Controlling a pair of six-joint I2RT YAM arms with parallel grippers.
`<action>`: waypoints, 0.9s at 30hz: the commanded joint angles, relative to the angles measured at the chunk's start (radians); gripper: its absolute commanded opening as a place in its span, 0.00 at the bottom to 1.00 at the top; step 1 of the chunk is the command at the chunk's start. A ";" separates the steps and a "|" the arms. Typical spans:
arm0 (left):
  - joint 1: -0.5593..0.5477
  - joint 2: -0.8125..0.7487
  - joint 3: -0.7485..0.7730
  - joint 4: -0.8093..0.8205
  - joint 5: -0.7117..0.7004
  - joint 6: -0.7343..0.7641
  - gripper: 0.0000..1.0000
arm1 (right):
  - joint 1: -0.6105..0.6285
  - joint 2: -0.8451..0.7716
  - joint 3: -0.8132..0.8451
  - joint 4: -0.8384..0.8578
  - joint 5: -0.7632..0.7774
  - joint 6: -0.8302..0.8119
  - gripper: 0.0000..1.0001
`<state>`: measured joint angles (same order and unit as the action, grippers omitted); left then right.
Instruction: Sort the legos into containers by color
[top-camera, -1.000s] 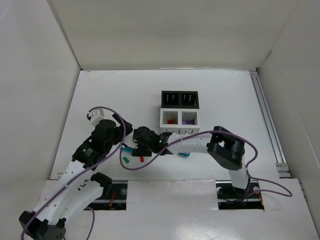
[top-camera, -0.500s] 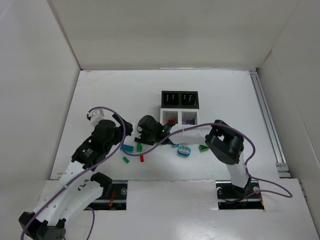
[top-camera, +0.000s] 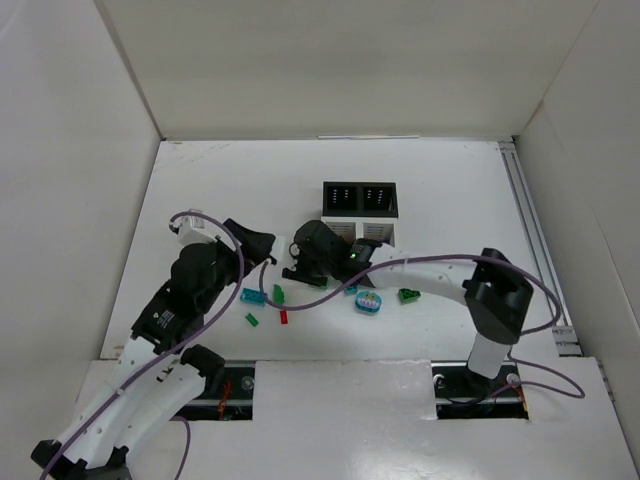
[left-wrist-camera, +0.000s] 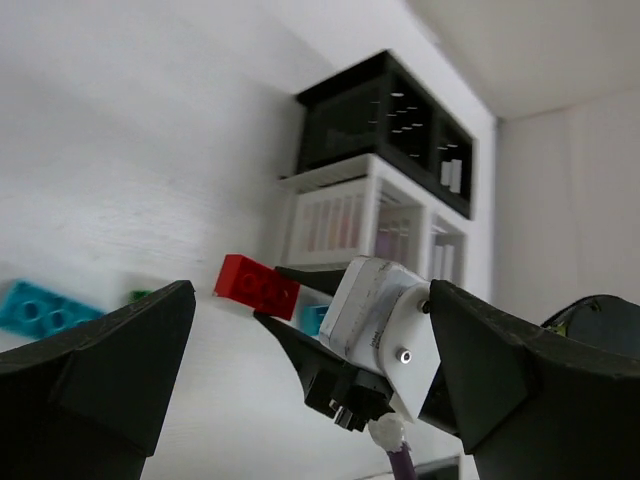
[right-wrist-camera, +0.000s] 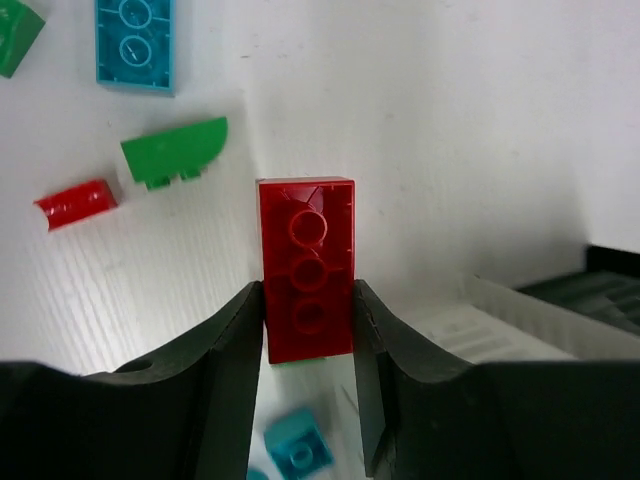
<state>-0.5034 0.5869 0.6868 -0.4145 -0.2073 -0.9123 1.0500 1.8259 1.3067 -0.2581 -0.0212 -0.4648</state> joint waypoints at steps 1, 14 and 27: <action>0.012 0.007 -0.012 -0.072 -0.029 0.036 1.00 | -0.013 -0.201 0.006 0.057 0.049 -0.021 0.14; 0.012 0.106 -0.059 0.031 0.097 0.098 1.00 | -0.216 -0.445 -0.187 0.051 -0.038 -0.052 0.16; 0.012 0.129 -0.105 0.049 0.147 0.098 1.00 | -0.235 -0.401 -0.230 0.079 -0.040 -0.065 0.35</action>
<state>-0.4942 0.7185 0.6086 -0.3851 -0.0883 -0.8284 0.8257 1.4155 1.0954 -0.2340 -0.0792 -0.5320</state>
